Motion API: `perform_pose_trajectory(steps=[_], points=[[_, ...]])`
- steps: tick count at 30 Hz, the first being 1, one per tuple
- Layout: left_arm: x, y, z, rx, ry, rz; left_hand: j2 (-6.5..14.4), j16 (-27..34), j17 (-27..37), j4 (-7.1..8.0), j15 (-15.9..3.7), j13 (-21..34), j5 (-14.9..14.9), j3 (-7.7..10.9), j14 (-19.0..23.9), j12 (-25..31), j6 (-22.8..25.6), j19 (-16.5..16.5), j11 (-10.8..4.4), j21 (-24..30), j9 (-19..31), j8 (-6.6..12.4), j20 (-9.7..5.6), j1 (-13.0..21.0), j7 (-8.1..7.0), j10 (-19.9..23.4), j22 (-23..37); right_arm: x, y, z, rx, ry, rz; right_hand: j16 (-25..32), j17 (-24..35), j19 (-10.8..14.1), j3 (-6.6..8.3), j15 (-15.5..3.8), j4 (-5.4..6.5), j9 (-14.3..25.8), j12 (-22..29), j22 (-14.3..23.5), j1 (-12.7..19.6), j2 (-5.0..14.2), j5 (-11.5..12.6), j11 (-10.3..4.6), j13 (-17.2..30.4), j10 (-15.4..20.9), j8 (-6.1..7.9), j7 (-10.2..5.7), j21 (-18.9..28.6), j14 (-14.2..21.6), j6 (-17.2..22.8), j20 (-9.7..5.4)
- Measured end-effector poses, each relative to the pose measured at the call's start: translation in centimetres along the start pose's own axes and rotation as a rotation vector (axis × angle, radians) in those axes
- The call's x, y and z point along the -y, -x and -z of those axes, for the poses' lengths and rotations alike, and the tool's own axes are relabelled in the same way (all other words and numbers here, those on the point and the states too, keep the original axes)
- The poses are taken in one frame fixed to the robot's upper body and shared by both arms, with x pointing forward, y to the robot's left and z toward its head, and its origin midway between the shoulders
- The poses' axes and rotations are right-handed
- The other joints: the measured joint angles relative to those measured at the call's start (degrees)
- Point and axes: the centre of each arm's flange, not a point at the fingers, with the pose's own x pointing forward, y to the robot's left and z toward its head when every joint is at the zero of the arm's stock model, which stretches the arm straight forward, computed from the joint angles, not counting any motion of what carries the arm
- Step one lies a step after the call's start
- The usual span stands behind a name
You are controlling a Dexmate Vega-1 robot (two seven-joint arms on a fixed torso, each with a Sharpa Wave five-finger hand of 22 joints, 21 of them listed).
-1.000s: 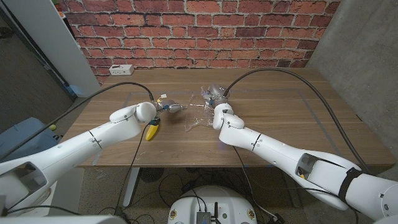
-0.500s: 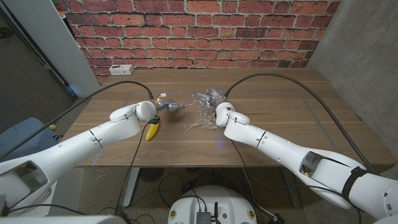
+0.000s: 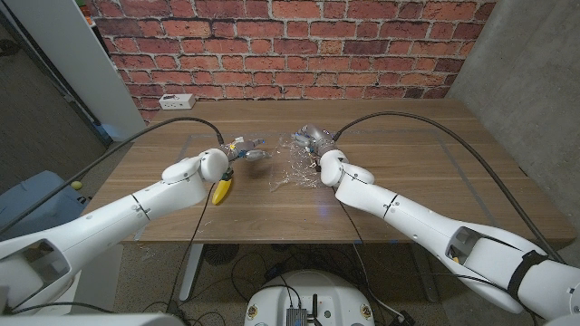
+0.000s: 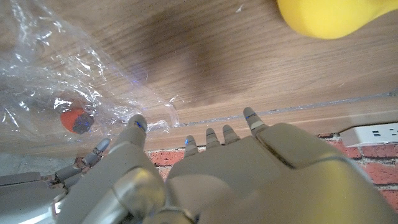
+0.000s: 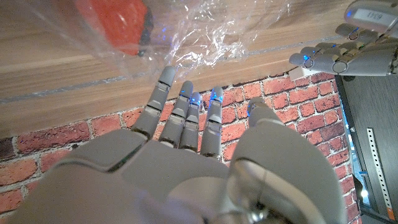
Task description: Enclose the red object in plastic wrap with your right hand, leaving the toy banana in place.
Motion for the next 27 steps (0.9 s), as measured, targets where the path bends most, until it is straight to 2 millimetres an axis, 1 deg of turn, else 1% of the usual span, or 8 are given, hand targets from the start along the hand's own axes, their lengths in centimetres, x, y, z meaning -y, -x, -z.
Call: perform_pose_trajectory(steps=[6, 11, 15, 17, 22, 23, 26, 27], points=[[0.2, 0.3, -0.9, 0.025, -0.060, -0.039, -0.18, 0.00, 0.00, -1.40, 0.30, 0.29, 0.00, 0.34, -0.31, 0.00, -0.60, 0.11, 0.02, -0.48, 0.29, 0.29, 0.51, 1.84, -0.60, -1.22, 0.00, 0.8, 1.1, 0.4, 0.016, 0.012, 0.075, -0.48, -0.25, -1.21, 0.76, -0.69, -1.69, 0.23, -0.23, 0.00, 1.43, -0.07, 0.00, -1.57, 0.00, -2.40, -0.22, -0.95, -0.69, -2.08, -1.72, 0.11], [0.3, 0.7, -1.7, 0.044, -0.107, -0.065, -0.20, 0.00, 0.14, -1.81, 0.84, 0.30, 0.00, 0.42, -0.38, 0.00, -0.61, -0.10, -0.08, -0.61, 0.29, 0.52, 0.72, 2.76, -0.61, -1.75, 0.00, 1.3, 2.4, 0.9, 0.018, 0.021, 0.113, -0.48, -0.25, -1.29, 0.79, -0.69, -2.15, 0.23, -0.23, 0.01, 2.28, -0.31, 0.00, -1.96, -0.22, -4.48, -0.44, -1.82, -0.89, -2.08, -5.75, 0.22], [0.4, 1.0, -2.3, 0.056, -0.140, -0.084, -0.44, 0.00, 0.14, -2.11, 0.92, 0.30, 0.00, 0.58, -0.31, 0.00, -0.84, 0.10, -0.02, -0.83, 0.29, 0.52, 0.92, 3.60, -0.84, -1.86, 0.00, 1.5, 3.5, 1.2, 0.015, 0.029, 0.127, -0.48, -0.25, -1.00, 1.32, -0.69, -2.68, 0.23, -0.23, 0.01, 3.18, -0.75, 0.00, -2.55, -0.26, -6.16, -0.88, -2.46, -1.11, -2.08, -8.97, 0.96], [0.4, 1.1, -2.4, 0.060, -0.152, -0.091, -0.55, 0.00, 0.14, -2.29, 0.92, 0.30, 0.00, 0.76, -0.31, 0.00, -0.84, 0.10, -0.21, -1.05, 0.29, 0.69, 0.92, 4.08, -0.84, -2.05, 0.00, 1.7, 4.0, 1.4, 0.012, 0.036, 0.132, -0.48, -0.44, -1.09, 1.53, -0.71, -3.34, 0.23, -0.22, 0.01, 4.07, -0.74, 0.00, -2.81, -0.26, -6.72, -0.74, -2.56, -1.11, -2.10, -9.06, 1.05], [0.1, 1.3, -2.8, 0.067, -0.199, -0.117, -1.09, 0.00, 0.13, -2.76, 0.91, 0.30, 0.00, 0.75, -0.30, 0.28, -0.79, 0.10, -0.40, -1.06, 0.50, 1.32, 0.92, 5.17, -0.79, -2.24, 0.00, 2.2, 5.7, 1.5, 0.028, 0.042, 0.136, -1.26, -0.88, -1.73, 2.14, -0.77, -3.96, 0.27, -0.23, 0.01, 6.46, -1.29, -0.13, -3.50, -0.26, -8.22, 0.67, -3.40, -1.77, -4.72, -7.32, 1.22], [0.5, 1.6, -3.4, 0.081, -0.200, -0.113, -1.24, 0.00, 0.13, -2.83, 0.91, 0.30, 0.00, 0.82, -0.30, 0.28, -0.56, 0.10, -0.40, -1.05, 0.55, 1.34, 0.91, 5.31, -0.58, -2.24, 0.00, 2.4, 5.8, 2.0, 0.005, 0.078, 0.135, -1.43, -1.00, -2.18, 2.14, -0.71, -3.96, 0.43, -0.22, 0.01, 6.81, -1.18, -0.28, -3.68, -0.26, -8.41, 0.69, -3.59, -1.92, -5.22, -6.96, 1.20], [0.4, 1.6, -3.5, 0.081, -0.224, -0.119, -1.41, 0.00, 0.13, -2.83, 0.91, 0.30, 0.00, 0.82, -0.30, 0.28, -0.26, 0.10, -0.40, -1.05, 0.56, 1.55, 0.91, 6.08, -0.52, -2.24, 0.00, 2.6, 6.7, 1.9, 0.018, 0.078, 0.133, -1.76, -1.17, -2.75, 2.37, -0.77, -4.19, 0.50, -0.22, 0.01, 7.83, -1.67, -0.35, -3.91, -0.26, -9.25, 0.69, -3.78, -2.44, -6.72, -6.76, 1.03], [0.7, 1.9, -4.1, 0.094, -0.231, -0.118, -1.72, 0.00, 0.13, -2.97, 0.93, 0.30, 0.00, 0.68, -0.32, 0.28, 0.09, 0.10, -0.40, -1.05, 0.56, 1.70, 0.91, 6.39, -0.42, -2.24, -0.07, 2.7, 7.1, 2.4, -0.004, 0.112, 0.125, -2.05, -1.28, -2.97, 2.37, -0.62, -4.19, 0.50, -0.22, 0.01, 8.06, -1.58, -0.35, -4.03, -0.26, -9.37, 0.69, -3.81, -2.44, -7.17, -6.74, 1.25]])
